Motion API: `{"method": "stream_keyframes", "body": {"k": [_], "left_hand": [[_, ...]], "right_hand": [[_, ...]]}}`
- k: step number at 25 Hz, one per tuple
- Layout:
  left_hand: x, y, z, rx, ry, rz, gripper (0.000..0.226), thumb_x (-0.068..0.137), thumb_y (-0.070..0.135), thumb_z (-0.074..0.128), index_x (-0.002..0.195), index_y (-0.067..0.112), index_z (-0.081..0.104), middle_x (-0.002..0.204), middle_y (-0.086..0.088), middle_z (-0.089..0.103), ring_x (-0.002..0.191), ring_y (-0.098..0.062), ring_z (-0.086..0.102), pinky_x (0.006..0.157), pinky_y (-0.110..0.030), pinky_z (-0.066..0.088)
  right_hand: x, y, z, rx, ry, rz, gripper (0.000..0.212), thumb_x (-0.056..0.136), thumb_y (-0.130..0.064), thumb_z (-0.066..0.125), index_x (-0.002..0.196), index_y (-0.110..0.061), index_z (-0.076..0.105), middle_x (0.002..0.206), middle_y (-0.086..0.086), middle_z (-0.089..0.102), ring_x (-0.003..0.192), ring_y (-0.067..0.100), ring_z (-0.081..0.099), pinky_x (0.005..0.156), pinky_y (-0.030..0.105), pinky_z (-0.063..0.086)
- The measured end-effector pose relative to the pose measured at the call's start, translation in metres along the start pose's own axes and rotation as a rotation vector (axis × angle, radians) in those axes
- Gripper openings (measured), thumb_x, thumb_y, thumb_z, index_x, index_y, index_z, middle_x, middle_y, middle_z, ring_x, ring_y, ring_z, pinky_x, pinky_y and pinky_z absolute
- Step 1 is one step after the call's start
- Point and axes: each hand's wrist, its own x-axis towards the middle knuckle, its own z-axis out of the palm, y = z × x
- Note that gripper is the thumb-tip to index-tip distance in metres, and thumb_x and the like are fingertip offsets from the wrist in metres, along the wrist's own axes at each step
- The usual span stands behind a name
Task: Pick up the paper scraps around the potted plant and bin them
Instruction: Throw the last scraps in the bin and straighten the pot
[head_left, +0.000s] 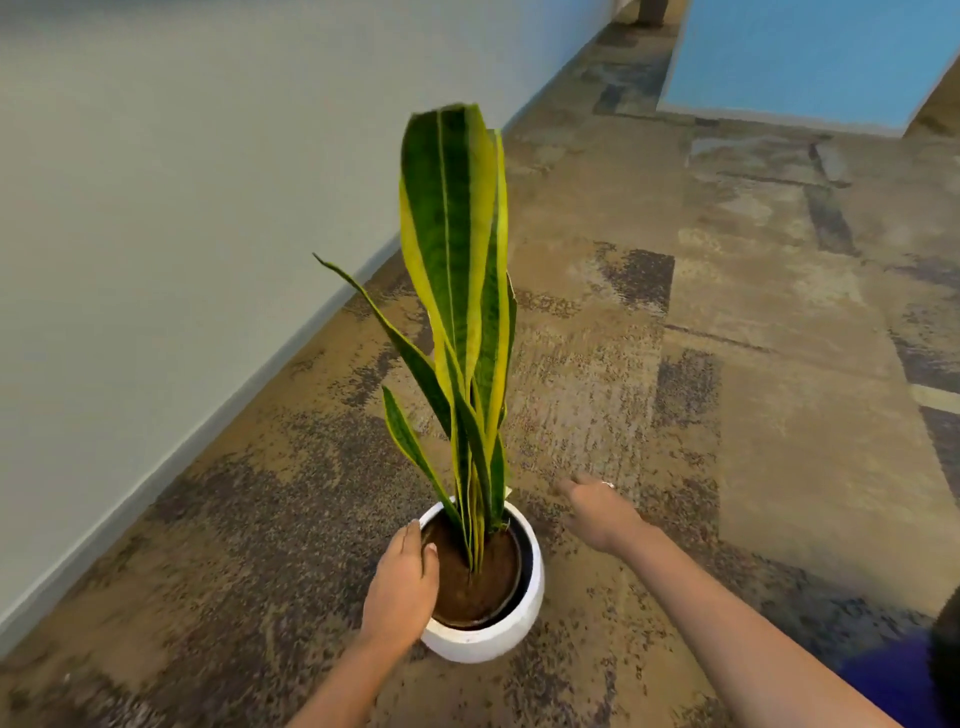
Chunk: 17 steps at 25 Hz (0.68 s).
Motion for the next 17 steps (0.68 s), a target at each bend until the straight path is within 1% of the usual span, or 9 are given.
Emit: {"method": "stream_keyframes", "body": {"k": [3,6,8,9,11,13,15,16,17], "left_hand": [[0.003,-0.003,0.012,-0.022,0.096,0.019,0.049,0.102,0.030,0.033,0.146,0.009,0.032,0.150,-0.004,0.037,0.135,-0.018,0.038,0.109,-0.030,0.031],[0.001,-0.009,0.019,-0.046,0.141,0.037,0.050,0.102,0.032,0.031,0.147,0.012,0.031,0.152,-0.001,0.034,0.138,-0.014,0.033,0.113,-0.029,0.026],[-0.002,-0.010,0.022,-0.050,0.155,0.056,0.051,0.102,0.035,0.030,0.148,0.014,0.028,0.153,0.002,0.032,0.140,-0.012,0.030,0.115,-0.029,0.024],[-0.003,-0.010,0.023,-0.049,0.162,0.063,0.052,0.101,0.036,0.029,0.149,0.015,0.027,0.154,0.003,0.031,0.141,-0.011,0.029,0.115,-0.030,0.024],[-0.004,-0.010,0.025,-0.052,0.170,0.066,0.053,0.101,0.038,0.029,0.150,0.018,0.025,0.155,0.005,0.029,0.142,-0.009,0.026,0.116,-0.029,0.022],[-0.005,-0.010,0.025,-0.054,0.165,0.053,0.053,0.101,0.039,0.028,0.150,0.020,0.024,0.156,0.008,0.026,0.143,-0.008,0.022,0.117,-0.028,0.018],[-0.006,-0.012,0.023,-0.049,0.164,0.038,0.053,0.101,0.040,0.028,0.150,0.022,0.024,0.156,0.008,0.025,0.144,-0.007,0.020,0.116,-0.026,0.016],[-0.006,-0.013,0.023,-0.048,0.162,0.035,0.053,0.101,0.040,0.029,0.150,0.022,0.025,0.156,0.009,0.025,0.144,-0.006,0.020,0.116,-0.025,0.015],[-0.006,-0.013,0.023,-0.046,0.158,0.035,0.052,0.101,0.039,0.029,0.150,0.023,0.025,0.156,0.009,0.025,0.143,-0.006,0.020,0.115,-0.024,0.015]], "right_hand": [[0.034,0.000,0.029,-0.024,-0.020,-0.076,0.051,0.094,-0.013,0.050,0.142,-0.019,0.037,0.136,0.014,0.042,0.123,0.034,0.048,0.096,0.043,0.048],[0.067,-0.002,0.053,-0.081,-0.039,-0.157,0.055,0.096,-0.014,0.047,0.147,-0.024,0.030,0.145,0.014,0.035,0.128,0.035,0.043,0.100,0.047,0.046],[0.085,-0.005,0.066,-0.134,-0.038,-0.202,0.057,0.097,-0.017,0.045,0.149,-0.029,0.024,0.149,0.014,0.028,0.132,0.038,0.036,0.102,0.052,0.042],[0.093,-0.006,0.071,-0.169,-0.038,-0.236,0.058,0.098,-0.019,0.044,0.149,-0.033,0.020,0.152,0.013,0.023,0.136,0.039,0.030,0.103,0.054,0.039],[0.108,-0.008,0.080,-0.221,-0.047,-0.312,0.058,0.099,-0.024,0.043,0.148,-0.040,0.016,0.159,0.006,0.007,0.143,0.038,0.014,0.108,0.060,0.029],[0.118,-0.007,0.091,-0.210,-0.110,-0.347,0.056,0.098,-0.033,0.042,0.147,-0.041,0.018,0.161,0.001,-0.006,0.146,0.036,-0.001,0.111,0.064,0.017],[0.121,-0.002,0.103,-0.166,-0.186,-0.319,0.060,0.095,-0.045,0.043,0.149,-0.037,0.017,0.161,0.000,-0.009,0.147,0.035,-0.009,0.114,0.064,0.008],[0.120,0.001,0.109,-0.162,-0.191,-0.312,0.063,0.094,-0.048,0.043,0.149,-0.034,0.018,0.162,-0.001,-0.009,0.147,0.033,-0.010,0.115,0.062,0.005],[0.119,0.004,0.113,-0.173,-0.169,-0.316,0.061,0.095,-0.047,0.042,0.149,-0.032,0.019,0.162,-0.001,-0.007,0.147,0.031,-0.009,0.115,0.061,0.003]]}}
